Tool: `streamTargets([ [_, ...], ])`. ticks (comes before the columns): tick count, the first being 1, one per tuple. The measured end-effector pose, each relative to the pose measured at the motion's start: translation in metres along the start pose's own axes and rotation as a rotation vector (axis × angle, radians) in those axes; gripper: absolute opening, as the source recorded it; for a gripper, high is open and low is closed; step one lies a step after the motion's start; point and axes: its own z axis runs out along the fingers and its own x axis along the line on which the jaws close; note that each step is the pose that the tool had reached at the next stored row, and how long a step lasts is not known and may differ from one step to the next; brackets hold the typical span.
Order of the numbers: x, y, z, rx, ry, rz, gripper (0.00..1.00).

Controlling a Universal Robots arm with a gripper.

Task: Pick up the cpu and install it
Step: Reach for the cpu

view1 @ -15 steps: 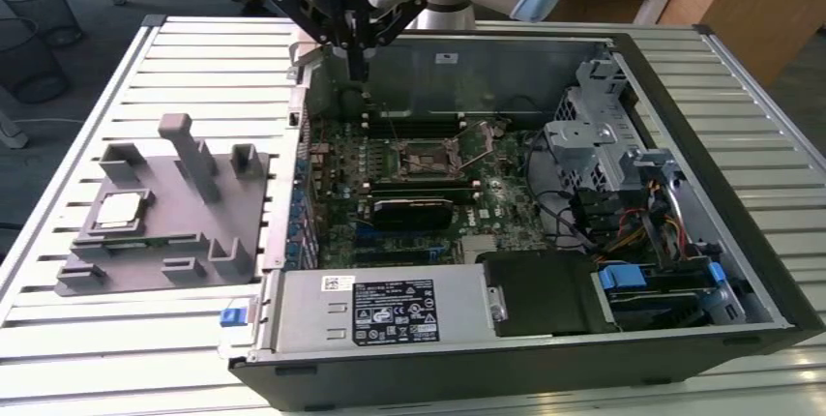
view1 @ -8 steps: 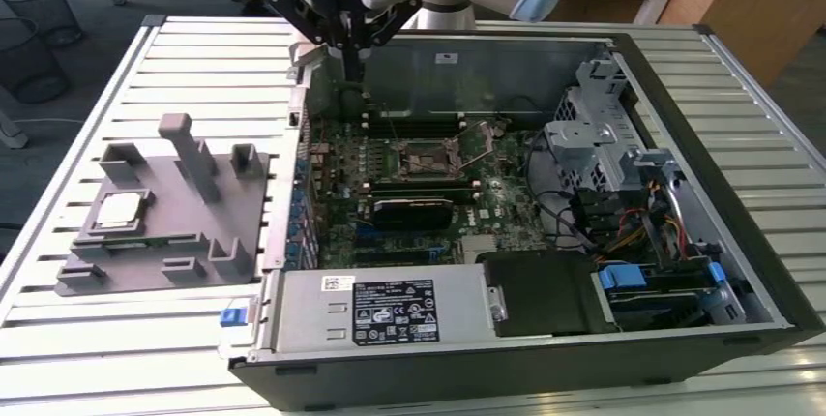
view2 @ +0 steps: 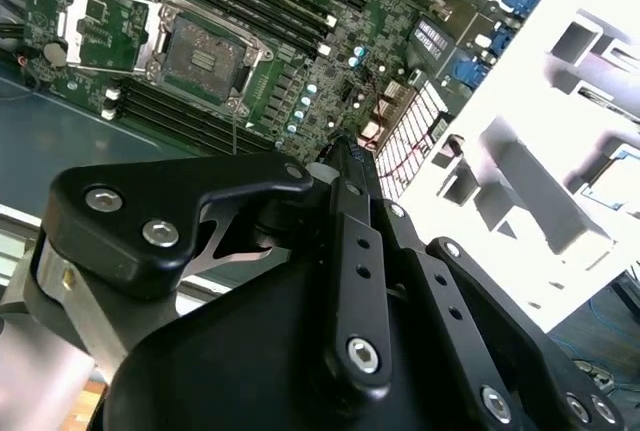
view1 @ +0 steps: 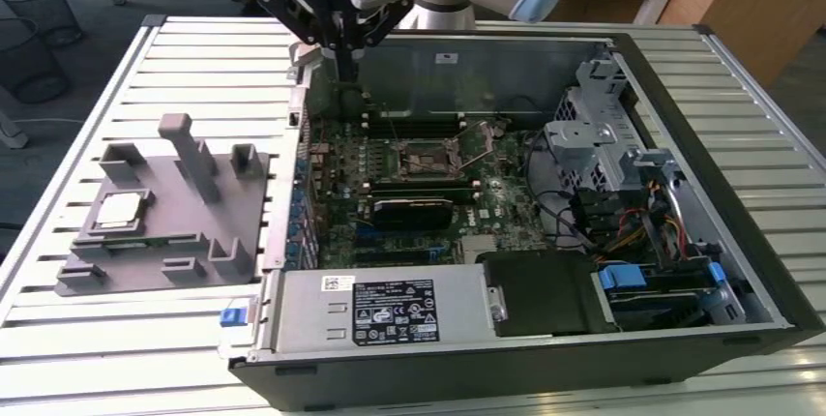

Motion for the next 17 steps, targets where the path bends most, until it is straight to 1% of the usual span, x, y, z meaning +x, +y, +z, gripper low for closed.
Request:
streamTargets([
  [6,0.0074,-0.0006,0.0001,0.0,0.0,0.0,0.11],
  [17,0.0237,-0.0018,0.0003,0.0,0.0,0.0,0.11],
])
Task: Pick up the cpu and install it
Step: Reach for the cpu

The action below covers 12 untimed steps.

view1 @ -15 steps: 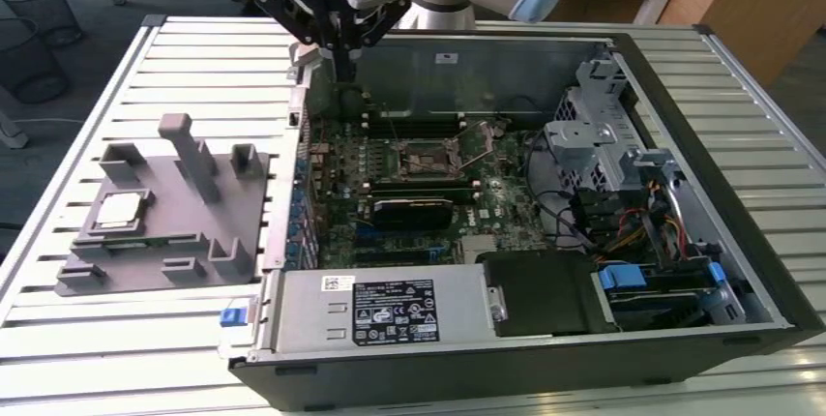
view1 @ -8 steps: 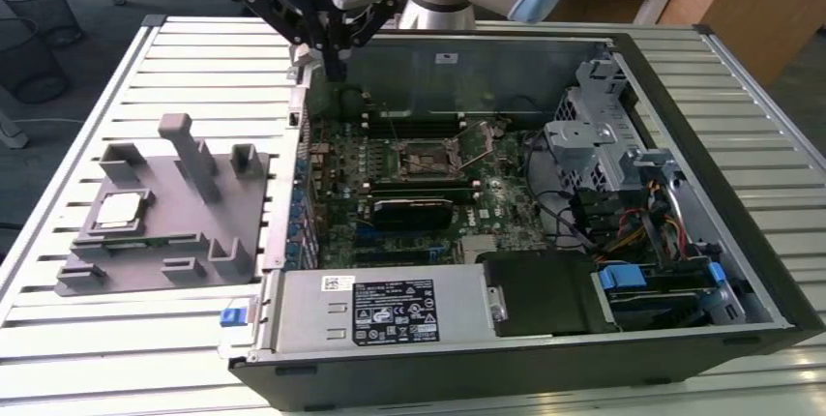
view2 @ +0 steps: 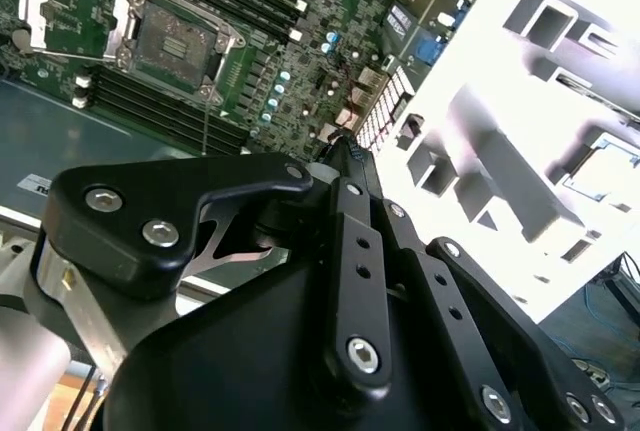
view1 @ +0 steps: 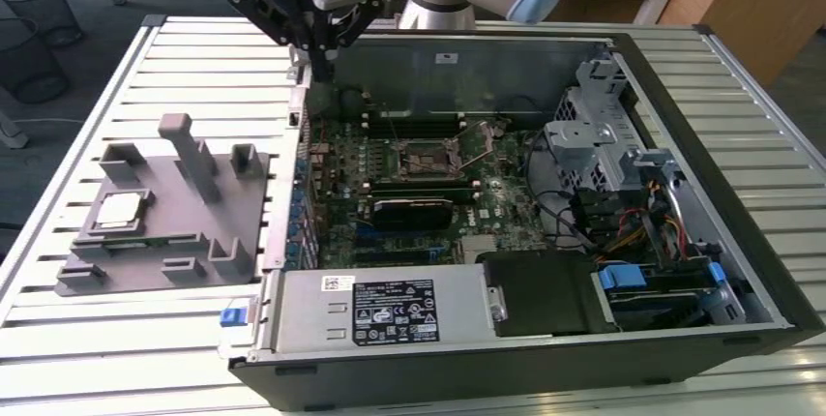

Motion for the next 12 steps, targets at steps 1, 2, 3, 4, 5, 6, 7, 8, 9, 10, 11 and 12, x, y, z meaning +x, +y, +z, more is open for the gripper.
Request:
streamTargets([
  [1,0.0019,-0.0002,0.0,0.0,0.0,0.0,0.11],
  [2,0.0036,-0.0003,0.0,0.0,0.0,0.0,0.11],
  [3,0.0054,-0.0004,0.0001,0.0,0.0,0.0,0.11],
  [4,0.0073,-0.0006,0.0001,0.0,0.0,0.0,0.11],
  [5,0.0091,-0.0007,0.0001,0.0,0.0,0.0,0.11],
  [6,0.0108,-0.0009,0.0002,-0.0001,-0.0001,0.0,0.11],
  [7,0.0125,-0.001,0.0002,0.0,0.0,0.0,0.11],
  [8,0.0142,-0.0011,0.0003,0.0,0.0,0.0,0.11],
  [9,0.0156,-0.0012,0.0003,0.0,0.0,0.0,0.11],
  [10,0.0171,-0.0013,0.0004,0.0,0.0,0.0,0.11],
  [11,0.0186,-0.0015,0.0005,0.0,0.0,0.0,0.11],
  [12,0.0201,-0.0016,0.0006,0.0,0.0,0.0,0.11],
])
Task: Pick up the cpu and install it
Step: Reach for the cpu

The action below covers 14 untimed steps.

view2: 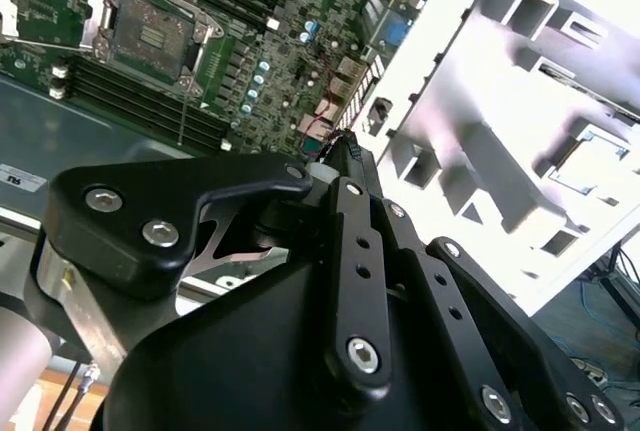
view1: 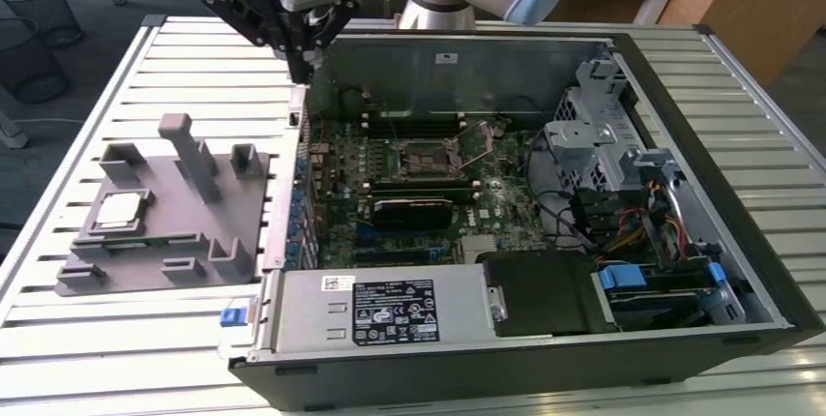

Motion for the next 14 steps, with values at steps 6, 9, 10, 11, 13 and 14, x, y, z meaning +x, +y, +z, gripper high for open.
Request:
streamTargets([
  [6,0.0094,-0.0007,0.0005,0.0,0.0001,0.0,0.11],
  [9,0.0142,-0.0011,0.0007,0.0,0.0,0.0,0.11],
  [10,0.0157,-0.0012,0.0008,0.0,0.0,0.0,0.11],
  [11,0.0172,-0.0014,0.0009,0.0,0.0001,0.0,0.11],
  [13,0.02,-0.0016,0.001,0.0,0.0001,0.0,0.11],
  [14,0.0214,-0.0017,0.0011,0.0,0.0001,0.0,0.11],
])
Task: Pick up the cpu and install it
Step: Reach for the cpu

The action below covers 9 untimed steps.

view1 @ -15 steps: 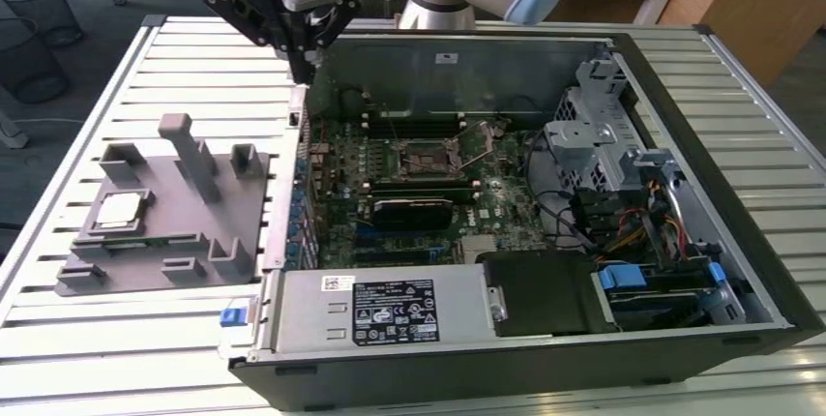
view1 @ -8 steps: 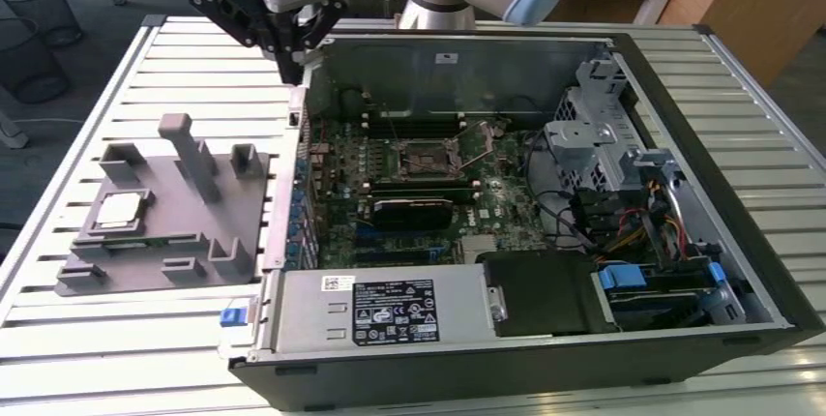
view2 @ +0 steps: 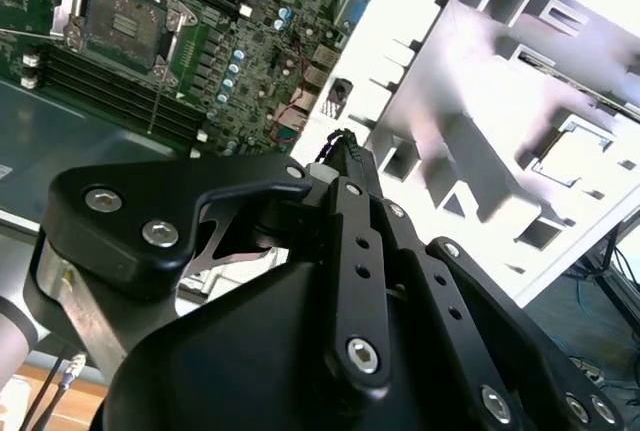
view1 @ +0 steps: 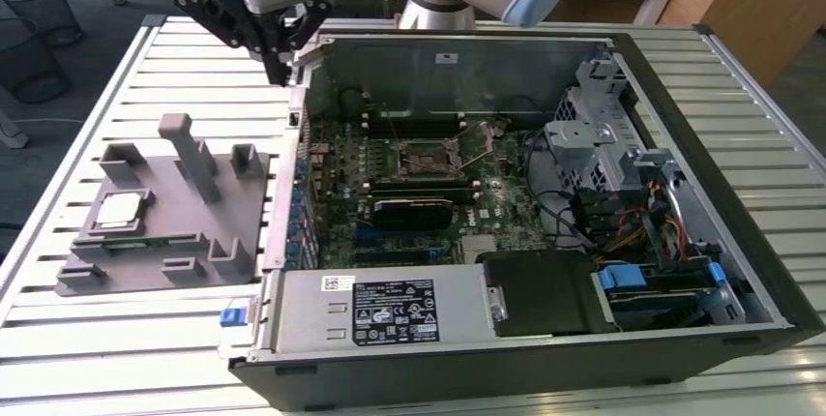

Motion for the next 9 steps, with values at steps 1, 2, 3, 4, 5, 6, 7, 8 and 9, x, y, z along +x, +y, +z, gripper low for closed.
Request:
streamTargets([
  [1,0.0014,-0.0001,0.0001,0.0001,0.0,0.0,0.11],
  [2,0.003,-0.0002,0.0001,0.0001,0.0,0.0,0.11],
  [3,0.0046,-0.0003,0.0003,0.0,0.0,0.0,0.11],
  [4,0.0065,-0.0005,0.0003,0.0,0.0,0.0,0.11],
  [5,0.0085,-0.0007,0.0004,0.0001,0.0001,0.0,0.11],
  [6,0.0106,-0.0008,0.0004,0.0002,0.0001,0.0,0.11],
  [7,0.0126,-0.001,0.0005,0.0001,0.0,0.0,0.11],
  [8,0.0147,-0.0011,0.0006,0.0001,0.0001,0.0,0.11],
  [9,0.017,-0.0013,0.0007,0.0,0.0,0.0,0.11],
])
